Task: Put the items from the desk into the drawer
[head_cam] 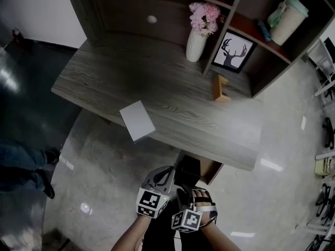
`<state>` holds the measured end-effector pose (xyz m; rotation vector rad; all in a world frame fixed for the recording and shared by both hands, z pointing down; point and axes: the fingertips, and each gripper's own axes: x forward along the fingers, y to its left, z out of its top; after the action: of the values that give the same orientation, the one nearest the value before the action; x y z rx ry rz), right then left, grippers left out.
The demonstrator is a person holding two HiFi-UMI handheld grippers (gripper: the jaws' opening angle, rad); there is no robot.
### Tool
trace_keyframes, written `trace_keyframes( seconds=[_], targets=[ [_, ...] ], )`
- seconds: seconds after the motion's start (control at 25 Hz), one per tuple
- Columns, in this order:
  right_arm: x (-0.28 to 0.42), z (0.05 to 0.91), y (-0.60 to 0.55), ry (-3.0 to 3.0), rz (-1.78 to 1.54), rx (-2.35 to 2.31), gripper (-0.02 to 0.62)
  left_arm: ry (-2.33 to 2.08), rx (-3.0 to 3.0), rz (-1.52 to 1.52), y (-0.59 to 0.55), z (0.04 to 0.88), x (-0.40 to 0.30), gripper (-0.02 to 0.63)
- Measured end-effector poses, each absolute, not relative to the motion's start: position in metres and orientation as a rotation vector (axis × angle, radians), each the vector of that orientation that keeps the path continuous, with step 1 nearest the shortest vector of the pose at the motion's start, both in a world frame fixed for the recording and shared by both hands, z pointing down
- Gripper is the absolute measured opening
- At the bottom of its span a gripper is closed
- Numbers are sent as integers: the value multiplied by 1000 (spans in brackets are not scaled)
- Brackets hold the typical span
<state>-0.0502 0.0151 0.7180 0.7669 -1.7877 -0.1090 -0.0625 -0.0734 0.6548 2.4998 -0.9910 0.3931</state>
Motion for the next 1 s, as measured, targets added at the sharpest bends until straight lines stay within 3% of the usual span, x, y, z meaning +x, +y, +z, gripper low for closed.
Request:
trace_keyframes(
  seconds=[0.12, 0.24, 0.48, 1.0],
  targets=[
    [-49, 699, 12, -1827, -44, 839, 127, -1002, 2499, 391, -74, 641, -65, 12],
    [-42, 673, 2, -1884, 53, 982, 71, -1017, 2490, 372, -74, 622, -67, 12],
    [-23, 601, -31, -1988, 208, 1261, 20, -1042, 2503, 317, -76, 570, -64, 12],
    [27, 449, -76, -2225, 322, 1773, 11, -1115, 2568, 279, -90, 458, -32, 12]
  ],
)
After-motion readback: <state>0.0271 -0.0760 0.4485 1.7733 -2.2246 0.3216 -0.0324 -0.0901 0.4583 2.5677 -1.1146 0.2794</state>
